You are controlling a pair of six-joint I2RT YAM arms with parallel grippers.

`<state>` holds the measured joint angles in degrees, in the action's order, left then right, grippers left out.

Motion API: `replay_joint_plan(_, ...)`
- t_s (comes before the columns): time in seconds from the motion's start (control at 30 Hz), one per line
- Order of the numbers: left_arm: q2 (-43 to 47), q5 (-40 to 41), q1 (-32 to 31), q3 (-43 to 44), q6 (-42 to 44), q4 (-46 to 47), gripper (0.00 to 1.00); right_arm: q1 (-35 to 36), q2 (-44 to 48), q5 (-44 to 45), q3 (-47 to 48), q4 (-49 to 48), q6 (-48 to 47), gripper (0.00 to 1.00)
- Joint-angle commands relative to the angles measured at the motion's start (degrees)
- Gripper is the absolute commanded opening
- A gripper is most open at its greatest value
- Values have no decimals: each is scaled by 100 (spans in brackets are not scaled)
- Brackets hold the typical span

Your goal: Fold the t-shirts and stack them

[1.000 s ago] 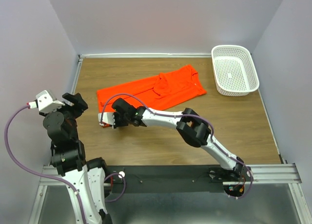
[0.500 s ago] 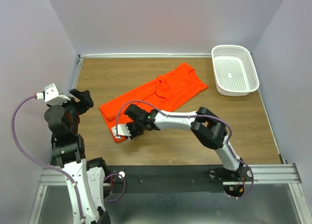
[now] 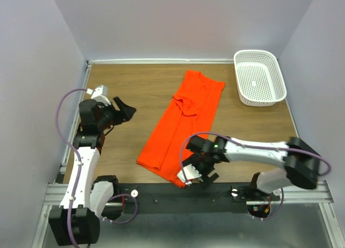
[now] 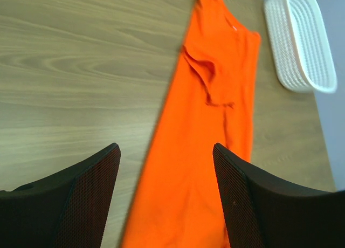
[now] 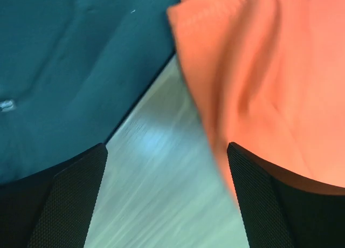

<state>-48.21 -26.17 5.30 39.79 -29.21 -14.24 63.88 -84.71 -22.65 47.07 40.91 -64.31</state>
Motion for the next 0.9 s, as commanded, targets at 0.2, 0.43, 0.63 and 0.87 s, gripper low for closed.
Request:
replay_joint_plan(0.2, -1391, 824, -2110, 310, -173, 738, 69, -1499, 2740, 1101, -689, -1764, 2837, 100)
replay_joint_plan(0.43, -2026, 824, -3885, 381, -14, 721, 49, -4271, 1881, -114, -287, -2052, 4575, 77)
replay_joint_plan(0.63, -2570, 1096, -5450, 310, -111, 695, 36, -5526, 1369, -1013, 4, -1823, 4788, 70)
replay_joint_plan(0.87, -3168, 1659, -6444, 371, -400, 256, 32, -5535, 1510, -1022, -49, -1805, 4876, 71)
